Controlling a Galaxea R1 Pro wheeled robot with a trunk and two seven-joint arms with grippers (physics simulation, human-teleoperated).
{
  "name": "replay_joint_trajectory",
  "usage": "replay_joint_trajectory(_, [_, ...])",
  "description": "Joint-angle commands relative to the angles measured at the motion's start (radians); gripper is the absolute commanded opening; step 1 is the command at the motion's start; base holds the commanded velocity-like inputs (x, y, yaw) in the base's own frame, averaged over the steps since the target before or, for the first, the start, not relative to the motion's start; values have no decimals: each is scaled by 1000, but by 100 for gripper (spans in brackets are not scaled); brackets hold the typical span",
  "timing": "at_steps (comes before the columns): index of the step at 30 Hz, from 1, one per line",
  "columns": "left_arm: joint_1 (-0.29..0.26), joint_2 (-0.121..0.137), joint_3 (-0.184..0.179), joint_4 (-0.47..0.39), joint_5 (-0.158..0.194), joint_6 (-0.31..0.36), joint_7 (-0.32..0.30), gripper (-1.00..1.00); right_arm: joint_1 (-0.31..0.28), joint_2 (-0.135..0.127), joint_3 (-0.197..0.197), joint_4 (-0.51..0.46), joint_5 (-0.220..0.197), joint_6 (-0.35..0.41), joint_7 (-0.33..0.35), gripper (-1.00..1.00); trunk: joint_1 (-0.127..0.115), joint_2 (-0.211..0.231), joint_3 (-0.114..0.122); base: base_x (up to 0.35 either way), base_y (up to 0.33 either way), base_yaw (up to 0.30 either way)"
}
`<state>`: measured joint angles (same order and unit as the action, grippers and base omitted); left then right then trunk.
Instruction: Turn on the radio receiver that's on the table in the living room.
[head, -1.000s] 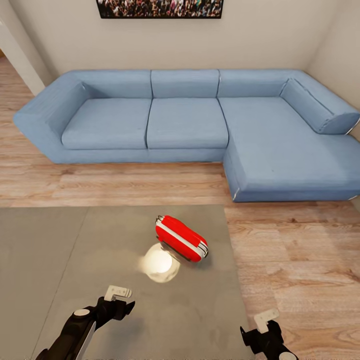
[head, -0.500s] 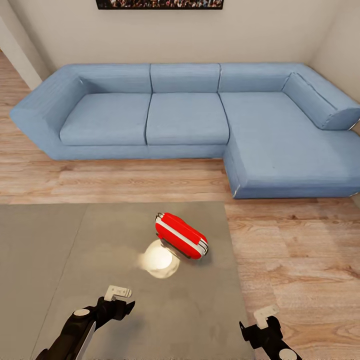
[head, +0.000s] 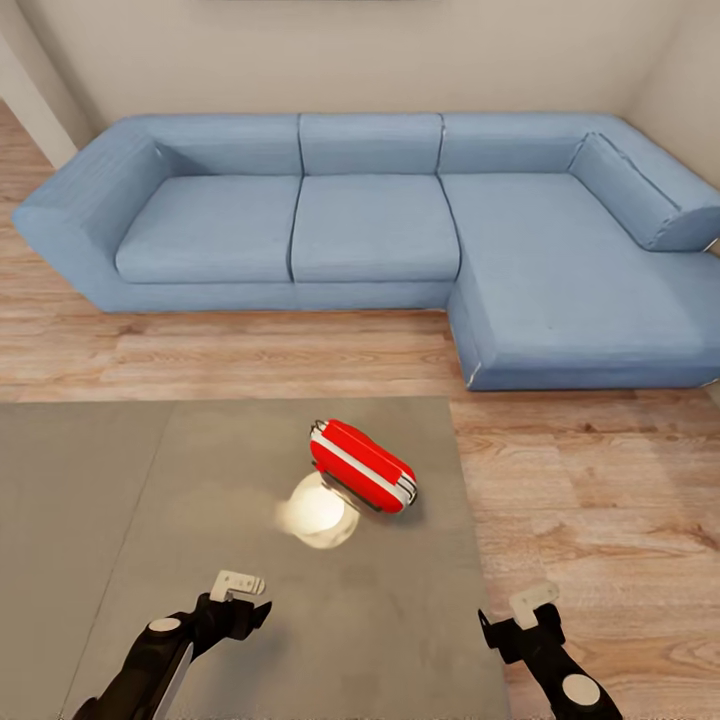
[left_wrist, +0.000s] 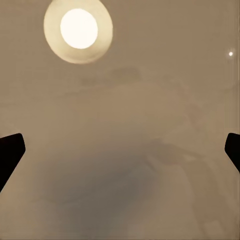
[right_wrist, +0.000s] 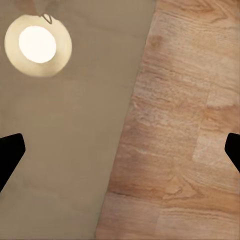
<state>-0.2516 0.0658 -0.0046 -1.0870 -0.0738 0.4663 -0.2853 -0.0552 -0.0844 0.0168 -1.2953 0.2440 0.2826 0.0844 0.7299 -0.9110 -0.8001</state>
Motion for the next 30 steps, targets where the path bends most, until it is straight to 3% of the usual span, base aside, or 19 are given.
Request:
replay_joint_trajectory(1, [0,-1,0,-1,-1,0,0,100,0,-1,0,-3,0,1,0,100,0,0,-2,0,0,0])
replay_joint_trajectory(15, [0,-3,0,-7,0,-2,0,100,0,1,7,-32,1,7,1,100,0,0,-22,0,0,0])
replay_joint_trajectory(20, [0,-3,0,-8,0,-2,0,100,0,2,7,-85,1,66,2,100,0,0,-23,0,0,0])
replay_joint_trajectory(30, [0,-8,-2,-20,3,-6,-3,100,11,-4,-5,-84,-10,87,-1,100,0,0,-23,0,0,0])
